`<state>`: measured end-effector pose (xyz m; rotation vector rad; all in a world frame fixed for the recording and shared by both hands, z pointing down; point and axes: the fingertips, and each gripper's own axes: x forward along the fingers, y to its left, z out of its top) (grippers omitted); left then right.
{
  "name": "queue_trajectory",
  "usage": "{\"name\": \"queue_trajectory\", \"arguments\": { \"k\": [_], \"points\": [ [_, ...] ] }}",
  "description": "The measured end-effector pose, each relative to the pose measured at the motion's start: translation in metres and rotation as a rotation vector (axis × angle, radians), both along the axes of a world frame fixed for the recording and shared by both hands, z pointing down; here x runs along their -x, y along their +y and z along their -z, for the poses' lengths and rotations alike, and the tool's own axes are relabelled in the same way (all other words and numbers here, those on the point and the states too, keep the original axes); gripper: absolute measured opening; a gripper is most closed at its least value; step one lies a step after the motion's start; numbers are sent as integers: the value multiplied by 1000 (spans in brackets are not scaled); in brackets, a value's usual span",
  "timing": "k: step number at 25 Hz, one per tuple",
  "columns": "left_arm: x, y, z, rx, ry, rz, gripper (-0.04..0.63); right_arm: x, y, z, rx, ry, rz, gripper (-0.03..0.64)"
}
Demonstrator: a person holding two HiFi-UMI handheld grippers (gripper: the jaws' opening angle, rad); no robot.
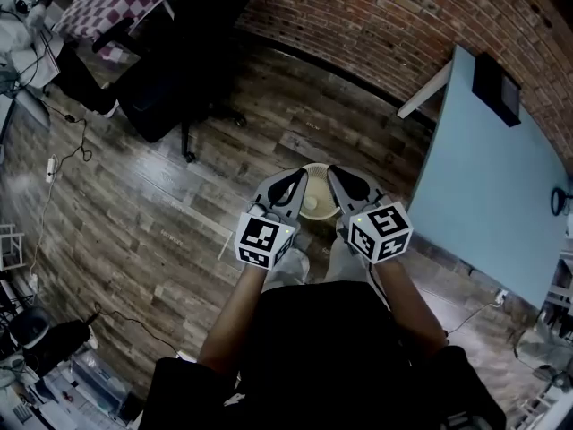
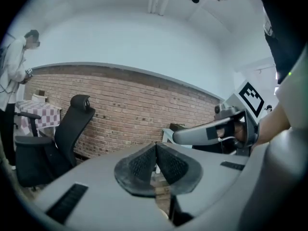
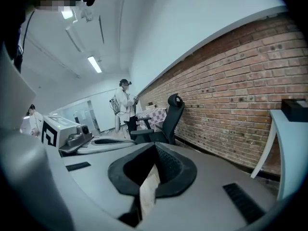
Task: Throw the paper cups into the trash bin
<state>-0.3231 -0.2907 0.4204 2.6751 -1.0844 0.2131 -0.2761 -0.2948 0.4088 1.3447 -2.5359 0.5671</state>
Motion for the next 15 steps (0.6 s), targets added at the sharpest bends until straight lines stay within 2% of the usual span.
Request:
{"name": "queue_trajectory", "arguments": {
  "k": [9,15],
  "points": [
    [5,2,32,-35,66,-44,9,30,7,23,-41,-4,5,3],
    [1,3,33,-36,103,-59,9,30,7,26,-55,-7,-1,3]
  ]
}}
